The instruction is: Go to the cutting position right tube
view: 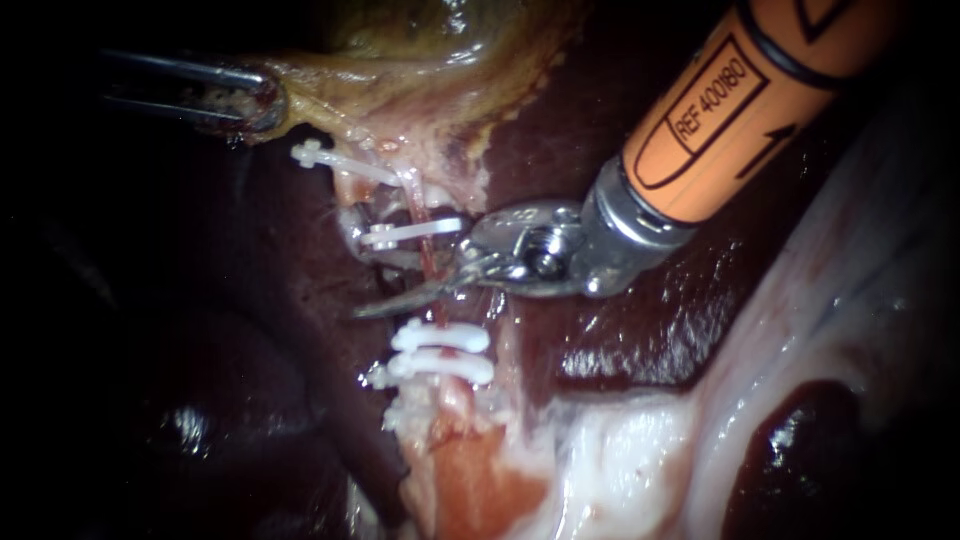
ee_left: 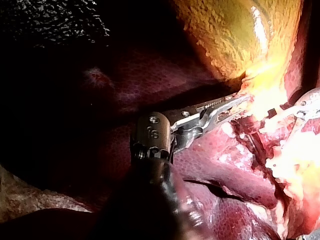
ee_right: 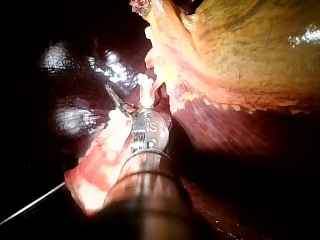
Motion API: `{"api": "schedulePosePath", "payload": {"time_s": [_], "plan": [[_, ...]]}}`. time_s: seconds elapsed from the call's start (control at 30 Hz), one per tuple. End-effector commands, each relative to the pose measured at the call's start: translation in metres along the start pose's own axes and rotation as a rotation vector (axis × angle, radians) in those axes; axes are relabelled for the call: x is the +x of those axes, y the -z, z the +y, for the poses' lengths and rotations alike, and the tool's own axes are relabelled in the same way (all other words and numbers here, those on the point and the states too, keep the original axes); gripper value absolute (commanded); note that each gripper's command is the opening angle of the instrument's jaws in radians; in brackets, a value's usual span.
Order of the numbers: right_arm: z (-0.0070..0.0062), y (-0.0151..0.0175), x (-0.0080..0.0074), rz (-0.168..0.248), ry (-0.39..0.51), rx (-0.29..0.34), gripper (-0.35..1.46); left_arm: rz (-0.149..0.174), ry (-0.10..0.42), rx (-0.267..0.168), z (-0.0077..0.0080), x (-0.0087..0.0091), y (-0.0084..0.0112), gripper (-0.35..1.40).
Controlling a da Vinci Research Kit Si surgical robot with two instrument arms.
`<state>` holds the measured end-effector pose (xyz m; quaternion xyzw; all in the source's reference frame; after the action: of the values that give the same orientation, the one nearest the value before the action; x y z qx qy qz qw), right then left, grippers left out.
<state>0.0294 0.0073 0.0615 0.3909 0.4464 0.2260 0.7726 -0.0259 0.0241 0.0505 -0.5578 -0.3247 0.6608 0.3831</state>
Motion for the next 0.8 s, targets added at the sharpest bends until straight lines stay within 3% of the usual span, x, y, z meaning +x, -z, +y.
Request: {"api": "schedulePosePath", "payload": {"time_s": [0.03,0.23,0.4,0.8], "plan": [[0.0000,-0.0001,0.0000,0.004,-0.002,0.008,1.37,0.000,0.000,0.001,0.0000,0.0000,0.0000,-0.35],[0.0000,-0.0004,0.0003,0.003,0.001,0.042,1.37,0.000,0.000,0.001,0.0000,0.0000,0.0000,-0.35],[-0.0004,-0.0007,0.0007,0.031,-0.009,0.076,1.38,0.000,0.000,0.001,0.0000,0.0000,0.0000,-0.35],[-0.0041,-0.0005,0.0022,0.053,-0.001,0.222,1.38,0.000,0.000,0.001,0.0000,0.0000,-0.0001,-0.35]]}}
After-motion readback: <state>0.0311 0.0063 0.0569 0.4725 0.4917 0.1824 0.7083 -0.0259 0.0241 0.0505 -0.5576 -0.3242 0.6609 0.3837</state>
